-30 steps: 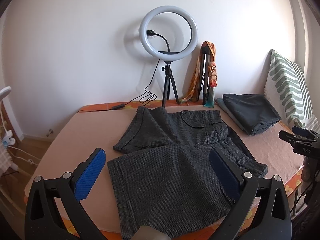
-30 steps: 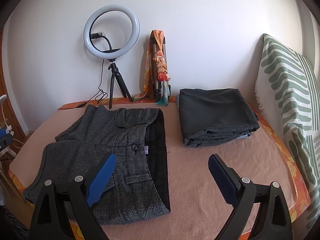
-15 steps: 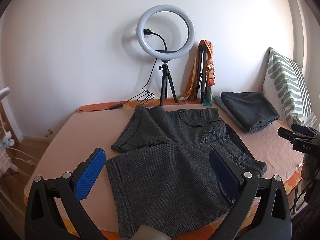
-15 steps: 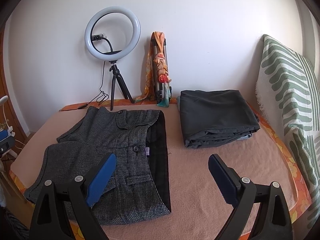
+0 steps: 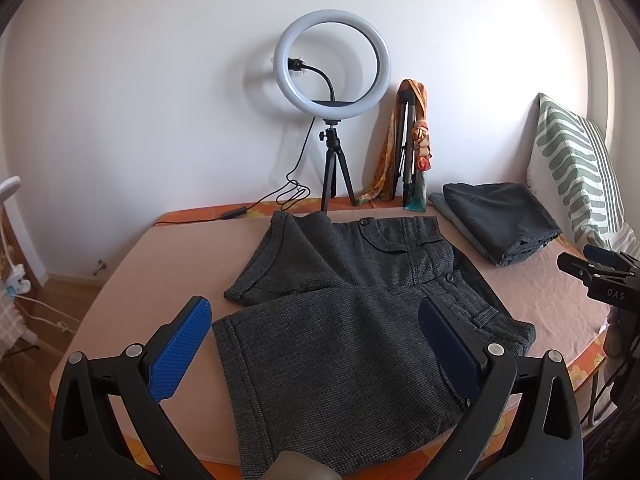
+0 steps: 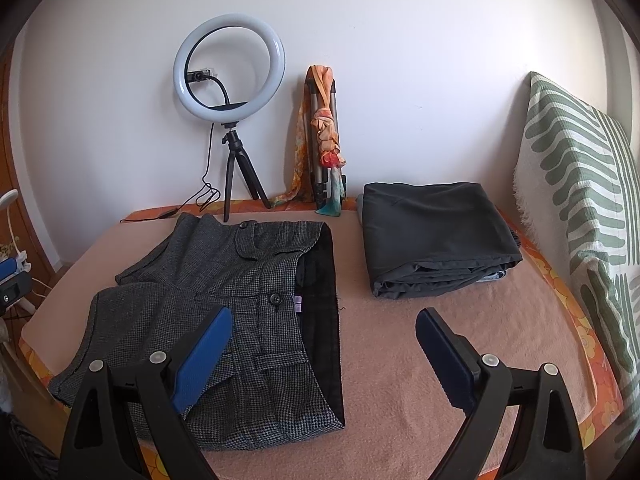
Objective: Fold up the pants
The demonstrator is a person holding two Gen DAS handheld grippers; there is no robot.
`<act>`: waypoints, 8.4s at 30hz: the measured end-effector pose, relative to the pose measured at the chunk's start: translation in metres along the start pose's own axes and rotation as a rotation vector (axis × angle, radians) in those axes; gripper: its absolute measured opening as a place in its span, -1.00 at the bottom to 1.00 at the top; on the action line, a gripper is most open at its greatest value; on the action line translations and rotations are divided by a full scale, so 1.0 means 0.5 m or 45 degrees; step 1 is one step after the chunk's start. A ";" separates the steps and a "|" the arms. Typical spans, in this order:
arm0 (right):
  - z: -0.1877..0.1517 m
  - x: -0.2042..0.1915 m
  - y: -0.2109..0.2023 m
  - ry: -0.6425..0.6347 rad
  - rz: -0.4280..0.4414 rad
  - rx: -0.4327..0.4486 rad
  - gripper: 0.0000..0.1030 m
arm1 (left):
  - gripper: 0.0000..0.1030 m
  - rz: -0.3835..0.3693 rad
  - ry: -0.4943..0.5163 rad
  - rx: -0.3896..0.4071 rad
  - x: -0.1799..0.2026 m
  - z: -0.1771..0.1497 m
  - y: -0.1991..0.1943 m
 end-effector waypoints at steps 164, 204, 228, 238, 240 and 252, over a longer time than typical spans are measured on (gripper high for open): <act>0.201 -0.199 0.515 -0.713 0.183 -0.322 -0.72 | -0.88 -0.317 0.404 -0.247 -0.060 0.178 0.544; 0.160 -0.150 0.671 -0.501 0.013 -0.454 -0.31 | 0.06 -0.194 0.100 -0.447 -0.220 0.018 0.556; -0.094 -0.399 0.402 -0.014 0.676 -0.630 -0.08 | 0.06 -0.238 -0.134 -0.376 -0.162 -0.013 0.362; -0.108 -0.500 0.459 -0.013 0.710 -0.532 -0.02 | 0.06 -0.208 -0.208 -0.385 -0.203 -0.020 0.383; -0.099 -0.500 0.462 -0.014 0.731 -0.529 -0.24 | 0.06 -0.203 -0.207 -0.378 -0.205 -0.015 0.384; -0.049 -0.471 0.457 0.399 0.940 -0.699 -0.64 | 0.06 -0.177 -0.248 -0.338 -0.222 0.002 0.393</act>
Point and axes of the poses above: each gripper's, at about its wrist camera, not at the fingertips, and y roughly the way its jaws point, x to its right, z to its top, the point moved 5 cm from there along y, roughly the way its jaws point, and after that the axes turned 1 degree about x, right-handed, at the moved point
